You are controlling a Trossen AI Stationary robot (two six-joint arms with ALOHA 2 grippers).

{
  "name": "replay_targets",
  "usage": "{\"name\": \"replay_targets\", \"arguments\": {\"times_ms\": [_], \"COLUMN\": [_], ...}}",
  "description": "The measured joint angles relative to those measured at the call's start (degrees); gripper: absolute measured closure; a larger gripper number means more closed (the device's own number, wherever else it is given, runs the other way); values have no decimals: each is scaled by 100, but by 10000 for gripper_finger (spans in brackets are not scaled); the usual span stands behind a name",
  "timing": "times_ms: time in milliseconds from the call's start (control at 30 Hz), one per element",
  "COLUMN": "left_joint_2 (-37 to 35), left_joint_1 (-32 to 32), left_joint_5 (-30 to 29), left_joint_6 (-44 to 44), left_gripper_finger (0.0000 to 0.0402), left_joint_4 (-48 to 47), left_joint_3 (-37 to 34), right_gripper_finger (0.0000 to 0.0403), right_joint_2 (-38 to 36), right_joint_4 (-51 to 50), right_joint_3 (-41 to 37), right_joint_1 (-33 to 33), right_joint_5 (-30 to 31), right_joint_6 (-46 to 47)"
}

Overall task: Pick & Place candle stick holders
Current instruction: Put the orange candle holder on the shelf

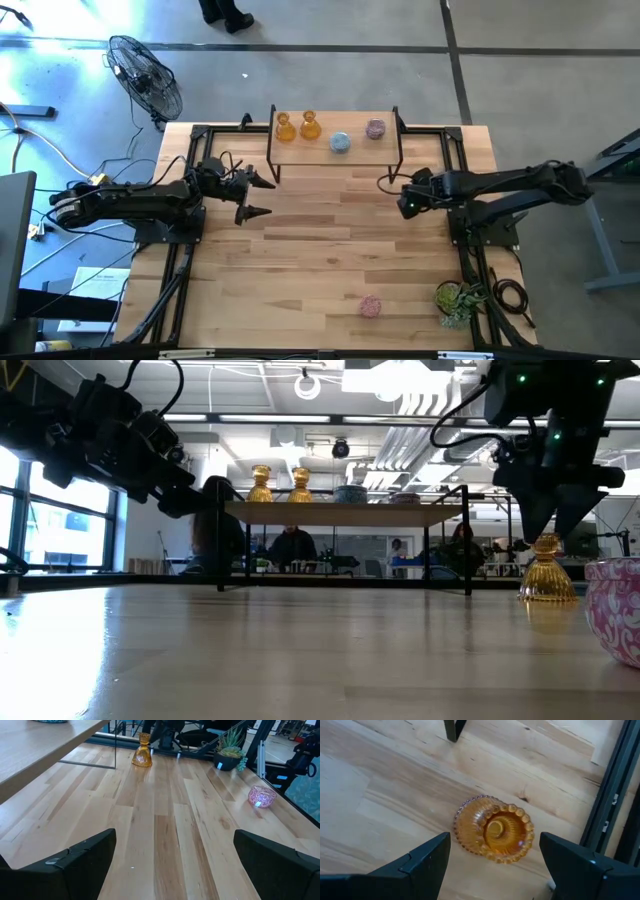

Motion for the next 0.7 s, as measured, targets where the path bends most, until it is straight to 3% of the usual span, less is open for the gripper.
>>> {"name": "replay_targets", "arguments": {"times_ms": [500, 700], "left_joint_2": [0, -1], "left_joint_1": [0, 0], "left_joint_5": [18, 20], "left_joint_6": [-13, -13], "left_gripper_finger": [2, 2], "left_joint_4": [0, -36], "left_joint_3": [0, 0], "right_gripper_finger": [100, 100], "right_joint_2": [235, 235], "right_joint_4": [112, 138], "right_joint_3": [0, 0], "right_joint_1": [-288, -507], "right_joint_5": [45, -223], "right_joint_6": [-220, -351]}}
